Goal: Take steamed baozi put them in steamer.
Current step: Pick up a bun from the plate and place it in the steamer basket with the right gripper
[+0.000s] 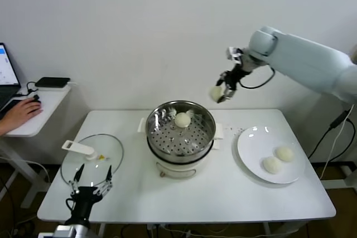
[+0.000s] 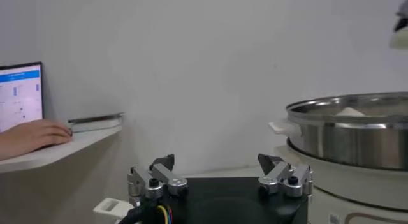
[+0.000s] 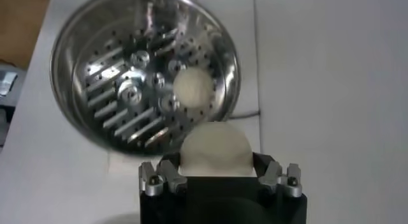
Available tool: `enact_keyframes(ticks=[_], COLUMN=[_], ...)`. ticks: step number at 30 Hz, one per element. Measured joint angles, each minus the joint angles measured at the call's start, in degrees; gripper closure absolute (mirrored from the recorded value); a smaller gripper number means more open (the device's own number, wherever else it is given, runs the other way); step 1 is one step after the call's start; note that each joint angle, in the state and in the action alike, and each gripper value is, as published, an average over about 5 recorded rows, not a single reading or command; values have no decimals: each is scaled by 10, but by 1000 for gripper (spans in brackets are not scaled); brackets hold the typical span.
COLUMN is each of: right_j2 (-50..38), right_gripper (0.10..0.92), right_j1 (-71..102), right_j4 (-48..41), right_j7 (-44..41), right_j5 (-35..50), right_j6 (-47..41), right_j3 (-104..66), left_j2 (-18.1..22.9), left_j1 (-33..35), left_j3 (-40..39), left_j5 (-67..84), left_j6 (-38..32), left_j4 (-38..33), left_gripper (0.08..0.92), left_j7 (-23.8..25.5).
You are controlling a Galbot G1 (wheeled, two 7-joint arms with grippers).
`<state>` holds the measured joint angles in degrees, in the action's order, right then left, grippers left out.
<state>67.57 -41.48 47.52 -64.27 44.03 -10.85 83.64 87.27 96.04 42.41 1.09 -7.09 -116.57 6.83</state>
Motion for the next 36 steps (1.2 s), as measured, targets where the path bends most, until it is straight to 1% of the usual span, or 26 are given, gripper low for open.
enact_keyframes(ticks=[8, 16, 25, 36], right_j2=[87, 145, 181, 203], right_gripper=[296, 295, 296, 294], right_j1=[19, 54, 93, 124], right_j4=[-41, -68, -84, -93], right_j7=[3, 7, 10, 10], right_j5=[25, 26, 15, 4], right_j6=[-5, -7, -8, -7], right_j3=[3, 2, 0, 1], left_j2=[-1, -3, -2, 0], left_j1=[-5, -5, -2, 5], left_j3=[-1, 1, 2, 1], left_j5=[-10, -13, -13, -10], left_j6=[1, 0, -3, -7], left_j4=[-3, 2, 5, 8], left_gripper=[177, 177, 177, 177], left_j7=[1, 1, -1, -2])
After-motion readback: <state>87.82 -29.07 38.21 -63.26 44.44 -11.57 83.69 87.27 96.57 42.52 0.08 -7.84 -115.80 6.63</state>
